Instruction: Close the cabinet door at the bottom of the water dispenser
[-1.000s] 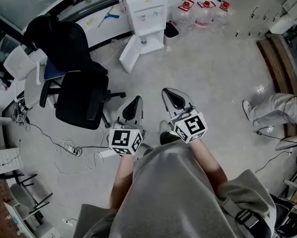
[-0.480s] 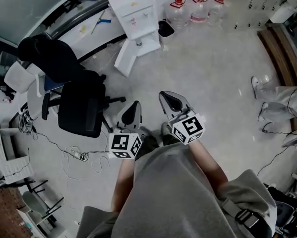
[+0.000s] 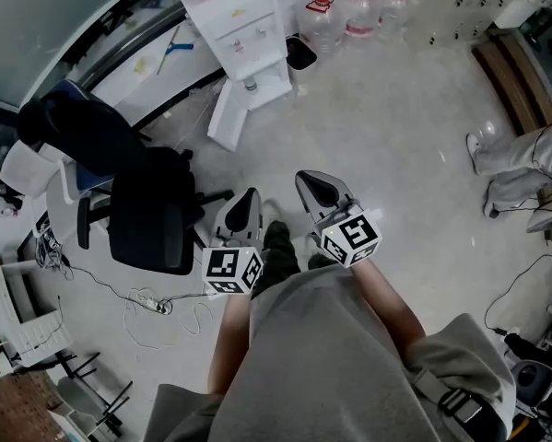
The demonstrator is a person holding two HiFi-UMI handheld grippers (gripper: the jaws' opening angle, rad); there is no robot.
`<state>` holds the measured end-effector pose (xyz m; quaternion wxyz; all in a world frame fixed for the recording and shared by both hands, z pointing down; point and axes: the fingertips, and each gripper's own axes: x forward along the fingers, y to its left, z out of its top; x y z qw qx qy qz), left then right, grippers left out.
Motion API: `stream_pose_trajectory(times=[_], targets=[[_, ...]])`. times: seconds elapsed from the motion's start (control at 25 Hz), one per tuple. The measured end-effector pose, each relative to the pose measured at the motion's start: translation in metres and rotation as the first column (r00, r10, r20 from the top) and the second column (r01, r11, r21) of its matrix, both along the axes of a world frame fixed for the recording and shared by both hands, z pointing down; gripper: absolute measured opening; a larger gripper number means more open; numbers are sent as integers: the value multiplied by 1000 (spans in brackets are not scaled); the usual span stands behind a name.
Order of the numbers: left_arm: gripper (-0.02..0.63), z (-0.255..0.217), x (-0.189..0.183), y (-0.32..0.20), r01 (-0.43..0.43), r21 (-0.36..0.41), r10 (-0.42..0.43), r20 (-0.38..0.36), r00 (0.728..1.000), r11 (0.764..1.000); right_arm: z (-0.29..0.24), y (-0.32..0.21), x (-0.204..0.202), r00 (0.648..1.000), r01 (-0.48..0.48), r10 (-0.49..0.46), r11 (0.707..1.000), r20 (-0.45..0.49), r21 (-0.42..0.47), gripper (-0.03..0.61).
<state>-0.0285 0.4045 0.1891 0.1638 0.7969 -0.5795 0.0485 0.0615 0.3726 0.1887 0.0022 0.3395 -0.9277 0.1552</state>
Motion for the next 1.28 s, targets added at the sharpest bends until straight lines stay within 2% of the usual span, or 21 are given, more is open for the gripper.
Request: stream_pose_trajectory(times=[0.36,0.64,0.96,1.28], targets=[[8,19,-66,-65,-21,-35,21,-14,1000,999,24,-55,-75,999,19,-20,998,-31,-55,11],[8,35,-119,-113,-65,-84,62,-40,997,994,29,-97,-122,998,-11,6,997,-63,-76,11],[8,43,-127,-150,-160,-110,152,-79,985,981,32,-120,-135,992,-68,56,992,-110,-102,11],[8,53,-119,-194,-218,-141,207,-83,975,966,40,-157,-122,987,-116,101,985,-124,-125,11]])
